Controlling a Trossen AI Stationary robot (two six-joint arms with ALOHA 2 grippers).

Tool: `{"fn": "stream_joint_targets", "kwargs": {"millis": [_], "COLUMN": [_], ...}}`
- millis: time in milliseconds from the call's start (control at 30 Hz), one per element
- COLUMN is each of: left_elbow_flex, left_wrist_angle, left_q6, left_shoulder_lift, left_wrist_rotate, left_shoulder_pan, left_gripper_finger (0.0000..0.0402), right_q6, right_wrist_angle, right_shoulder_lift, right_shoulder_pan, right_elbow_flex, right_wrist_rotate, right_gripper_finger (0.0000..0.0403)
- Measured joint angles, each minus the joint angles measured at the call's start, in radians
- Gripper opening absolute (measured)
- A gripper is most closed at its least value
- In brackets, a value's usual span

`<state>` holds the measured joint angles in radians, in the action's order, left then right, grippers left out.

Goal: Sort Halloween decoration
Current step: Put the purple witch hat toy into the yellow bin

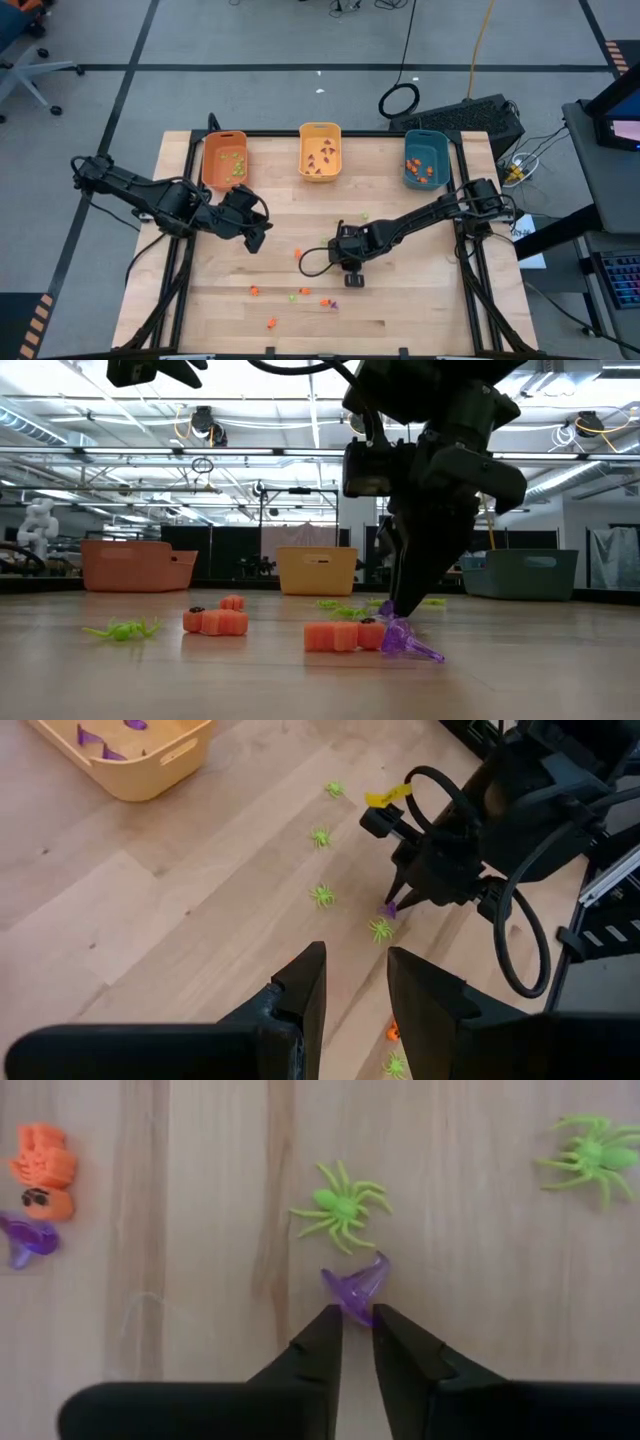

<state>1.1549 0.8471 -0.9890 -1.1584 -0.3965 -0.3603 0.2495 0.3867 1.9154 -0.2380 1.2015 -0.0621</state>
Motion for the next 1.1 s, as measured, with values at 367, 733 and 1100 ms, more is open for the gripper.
{"fn": "stream_joint_targets", "kwargs": {"millis": [367,733,1100], "left_elbow_flex": [0.0,0.0,0.0], "left_wrist_angle": [0.004,0.011,0.011], "left_q6": [0.004,0.027,0.028], "left_shoulder_lift": [0.0,0.0,0.0], "left_wrist_rotate": [-0.002,-0.009,-0.011], "left_shoulder_pan": [0.0,0.0,0.0], "left_gripper_finger": [0.0109,0.0109,0.0109], "right_q6": [0.035,0.056,0.08], "right_wrist_angle": [-0.016,-0.016,-0.072], "right_shoulder_lift": [0.0,0.0,0.0], "right_shoulder_pan": [-0.01,-0.031,-0.032], "right_elbow_flex": [0.0,0.0,-0.001], "right_wrist_rotate": [-0.025,-0.02,-0.018], "right_gripper_finger": [0.0005,0.0069,0.0079]}}
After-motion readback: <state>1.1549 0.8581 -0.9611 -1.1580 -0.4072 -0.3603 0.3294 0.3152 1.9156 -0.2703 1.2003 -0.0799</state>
